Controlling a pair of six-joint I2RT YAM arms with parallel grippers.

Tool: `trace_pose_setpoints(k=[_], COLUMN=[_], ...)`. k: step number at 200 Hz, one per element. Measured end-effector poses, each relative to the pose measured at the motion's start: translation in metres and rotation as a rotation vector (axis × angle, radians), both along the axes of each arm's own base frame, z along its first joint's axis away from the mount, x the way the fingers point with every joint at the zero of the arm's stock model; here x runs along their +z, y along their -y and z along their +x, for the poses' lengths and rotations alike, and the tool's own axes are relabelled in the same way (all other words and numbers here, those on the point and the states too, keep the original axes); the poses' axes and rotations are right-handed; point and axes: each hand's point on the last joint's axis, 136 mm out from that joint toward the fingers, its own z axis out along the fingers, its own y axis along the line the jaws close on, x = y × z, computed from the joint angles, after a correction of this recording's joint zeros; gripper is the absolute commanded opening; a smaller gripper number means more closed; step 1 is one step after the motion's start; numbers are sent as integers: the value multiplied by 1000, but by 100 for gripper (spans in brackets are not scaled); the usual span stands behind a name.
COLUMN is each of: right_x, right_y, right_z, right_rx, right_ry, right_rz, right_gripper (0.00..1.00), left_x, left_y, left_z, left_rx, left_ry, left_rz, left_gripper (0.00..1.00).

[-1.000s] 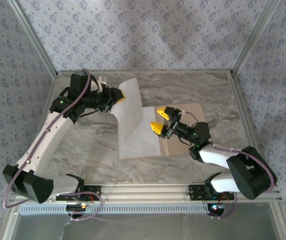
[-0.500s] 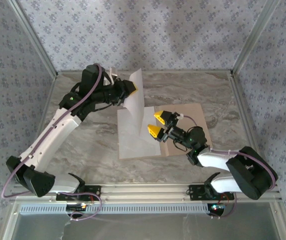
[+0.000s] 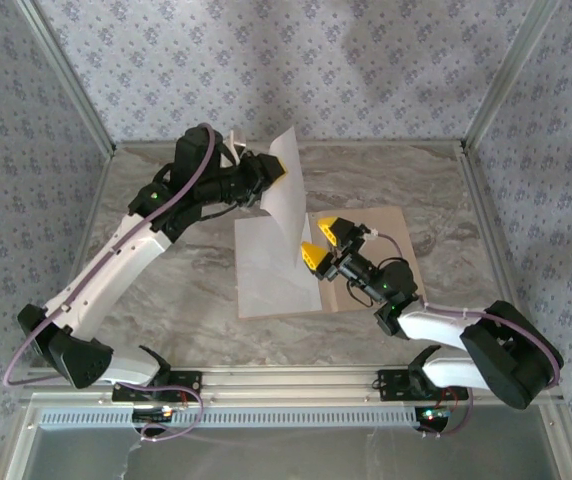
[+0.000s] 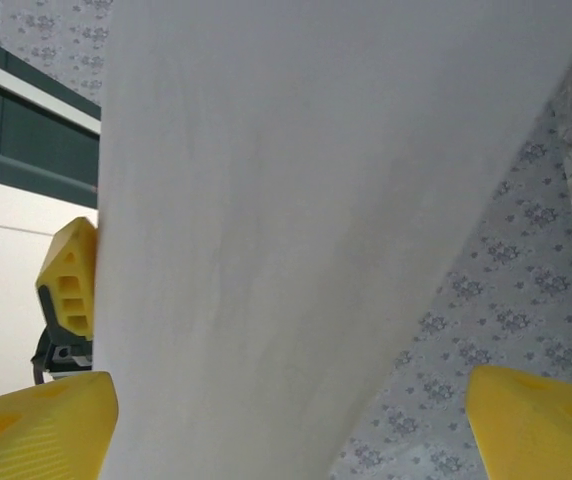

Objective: Put the files into the folder

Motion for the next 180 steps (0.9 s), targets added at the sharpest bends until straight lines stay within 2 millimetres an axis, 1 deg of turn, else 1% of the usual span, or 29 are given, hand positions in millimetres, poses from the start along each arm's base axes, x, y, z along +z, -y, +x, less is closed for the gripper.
trace_pose_setpoints(k=[8, 24, 43, 61, 80, 101, 112, 124, 142, 160, 180], right_x=[0, 0, -2, 1, 17, 34, 37, 37, 38, 42, 46], right_y=[0, 2, 7, 5, -3, -9, -10, -10, -7, -2, 5], right_z=[0, 2, 8, 14, 21, 25, 24, 25, 27, 27, 25], right_rx=[-1, -6, -21, -19, 6, 30, 37, 38, 30, 19, 6], right_ry=[0, 0, -4, 0, 25, 52, 59, 59, 58, 66, 79], right_rz=[0, -1, -7, -7, 13, 34, 39, 38, 40, 49, 57], right_gripper=[97, 98, 98, 98, 98, 98, 98, 97, 97, 97, 97], left_x=[4, 9, 8, -3, -18, -35, -38, -36, -27, -20, -16], left_y=[2, 5, 10, 16, 21, 18, 16, 12, 5, -2, -7], left_z=[-1, -2, -3, -7, -10, -14, -17, -20, -26, -31, -33], left_rx=[-4, -6, -9, -22, -31, -24, -22, -19, -15, -11, -5], left_ry=[7, 9, 5, -25, -62, -100, -107, -104, -87, -69, -59], left_rz=[-9, -31, -55, -57, -59, -49, -47, -52, -69, -83, -92], left_gripper=[23, 23, 23, 23, 23, 23, 23, 23, 23, 23, 23])
